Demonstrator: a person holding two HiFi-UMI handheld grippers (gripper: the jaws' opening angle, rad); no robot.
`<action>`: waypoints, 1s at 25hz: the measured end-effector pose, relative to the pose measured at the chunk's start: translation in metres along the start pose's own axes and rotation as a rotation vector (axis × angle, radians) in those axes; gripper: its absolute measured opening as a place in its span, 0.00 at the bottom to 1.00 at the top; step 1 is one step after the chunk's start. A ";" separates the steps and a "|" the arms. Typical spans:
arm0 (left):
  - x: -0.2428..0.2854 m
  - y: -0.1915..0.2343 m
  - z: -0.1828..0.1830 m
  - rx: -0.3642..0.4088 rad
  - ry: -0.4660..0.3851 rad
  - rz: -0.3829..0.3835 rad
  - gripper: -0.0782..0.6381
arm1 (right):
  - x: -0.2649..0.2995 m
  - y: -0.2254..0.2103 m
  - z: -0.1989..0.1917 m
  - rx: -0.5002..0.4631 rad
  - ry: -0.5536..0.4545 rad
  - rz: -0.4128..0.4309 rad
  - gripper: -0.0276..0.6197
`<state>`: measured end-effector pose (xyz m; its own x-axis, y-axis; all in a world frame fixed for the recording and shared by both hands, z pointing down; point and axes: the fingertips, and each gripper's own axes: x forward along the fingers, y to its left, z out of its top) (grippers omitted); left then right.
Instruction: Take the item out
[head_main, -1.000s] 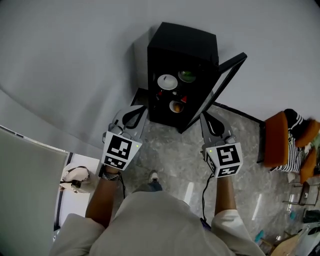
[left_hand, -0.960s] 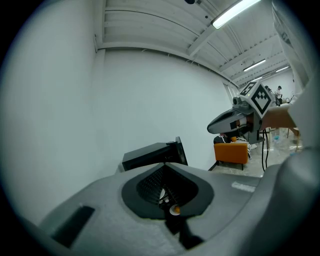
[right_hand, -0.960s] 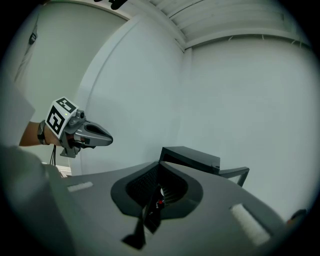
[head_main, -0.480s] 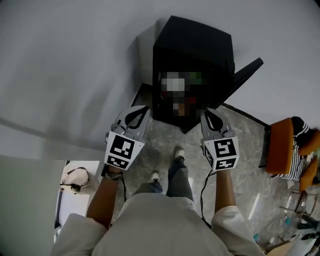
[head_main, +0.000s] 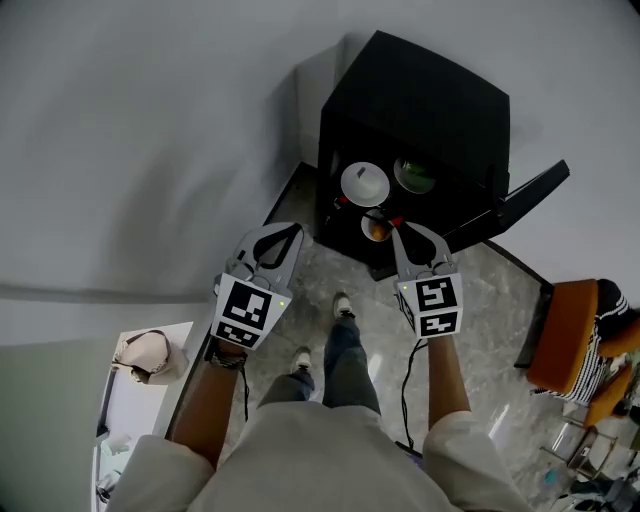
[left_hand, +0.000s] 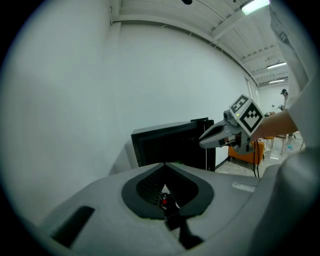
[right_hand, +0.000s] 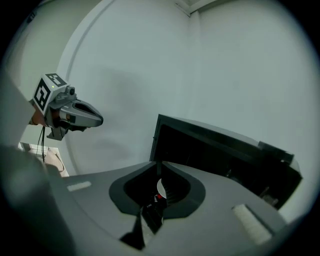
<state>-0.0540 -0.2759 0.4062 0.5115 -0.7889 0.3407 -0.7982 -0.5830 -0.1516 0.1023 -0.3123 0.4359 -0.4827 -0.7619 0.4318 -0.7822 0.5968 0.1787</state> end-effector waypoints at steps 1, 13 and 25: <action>0.007 0.003 -0.004 -0.007 0.009 0.007 0.12 | 0.012 -0.004 -0.005 -0.004 0.011 0.010 0.10; 0.054 0.024 -0.060 -0.134 0.117 0.073 0.12 | 0.129 -0.029 -0.072 -0.034 0.144 0.098 0.14; 0.072 0.021 -0.127 -0.213 0.241 0.083 0.12 | 0.218 -0.018 -0.152 -0.075 0.294 0.176 0.23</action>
<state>-0.0746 -0.3202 0.5452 0.3719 -0.7488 0.5486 -0.8959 -0.4443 0.0009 0.0710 -0.4507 0.6612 -0.4651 -0.5470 0.6961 -0.6606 0.7379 0.1385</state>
